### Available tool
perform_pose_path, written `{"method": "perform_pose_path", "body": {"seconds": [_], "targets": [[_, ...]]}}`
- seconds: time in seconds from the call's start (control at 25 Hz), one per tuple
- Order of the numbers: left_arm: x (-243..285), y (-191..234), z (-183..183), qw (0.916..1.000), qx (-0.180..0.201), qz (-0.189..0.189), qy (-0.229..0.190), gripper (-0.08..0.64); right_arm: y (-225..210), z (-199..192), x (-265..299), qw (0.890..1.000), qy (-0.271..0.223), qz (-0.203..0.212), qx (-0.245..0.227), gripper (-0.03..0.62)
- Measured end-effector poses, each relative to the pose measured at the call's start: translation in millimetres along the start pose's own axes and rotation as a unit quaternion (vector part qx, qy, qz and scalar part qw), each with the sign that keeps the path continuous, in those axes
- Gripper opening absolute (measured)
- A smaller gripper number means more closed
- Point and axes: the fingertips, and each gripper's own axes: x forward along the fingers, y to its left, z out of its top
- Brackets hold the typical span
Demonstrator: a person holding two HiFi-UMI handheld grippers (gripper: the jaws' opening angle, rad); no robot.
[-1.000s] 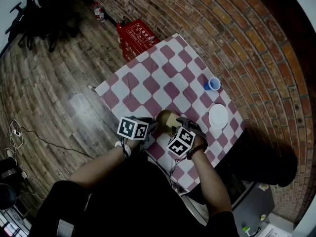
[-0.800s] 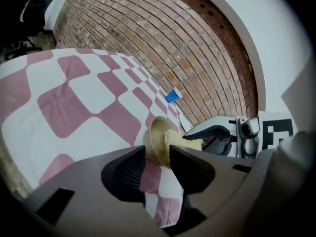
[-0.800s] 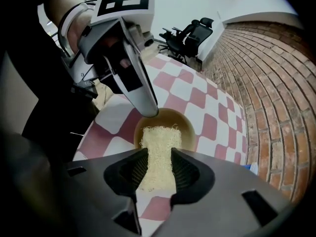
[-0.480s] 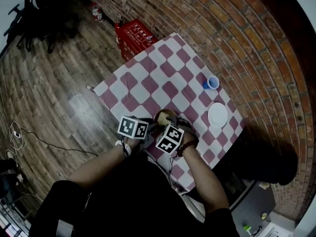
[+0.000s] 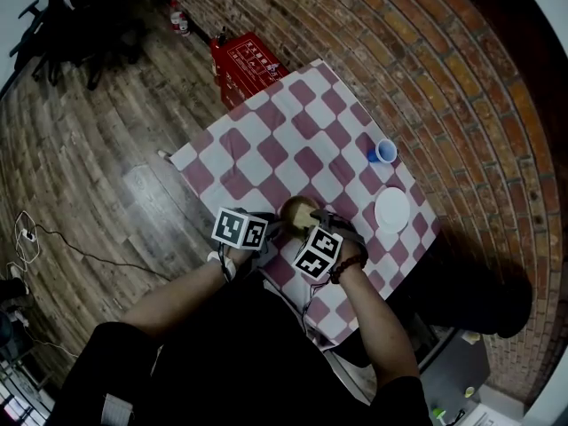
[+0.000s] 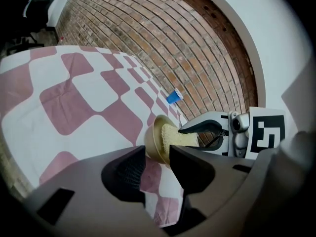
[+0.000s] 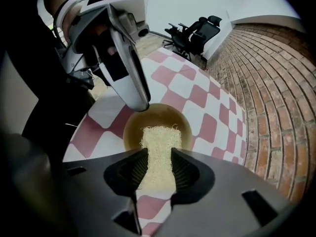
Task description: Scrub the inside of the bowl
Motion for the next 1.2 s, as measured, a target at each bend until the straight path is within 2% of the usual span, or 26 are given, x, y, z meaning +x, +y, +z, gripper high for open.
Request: {"method": "perform_pose_path", "body": {"seconds": [0.24,0.48,0.84,1.2], "targets": [[-0.1,-2.6,-3.3,1.0000,-0.001,-0.003,-0.001,0.160,15.8,12.7,1.4,1.000,-0.004,0.008,-0.027,0.155],[-0.2,-2.6,-1.7,1.0000,-0.003,-0.006,-0.002,0.158,9.0,21.3,14.2,1.000,0.001,0.011,-0.020,0.155],[13.1,-2.3,0.0,0.9999,-0.009,-0.006,0.013,0.158,4.0,9.1,6.8,1.000,0.007,0.006,-0.013,0.155],[14.4,-1.8,-2.4,0.9996,-0.020,0.006,0.018,0.074,11.7,17.6,8.6,1.000,-0.002,0.010,-0.017,0.155]]}}
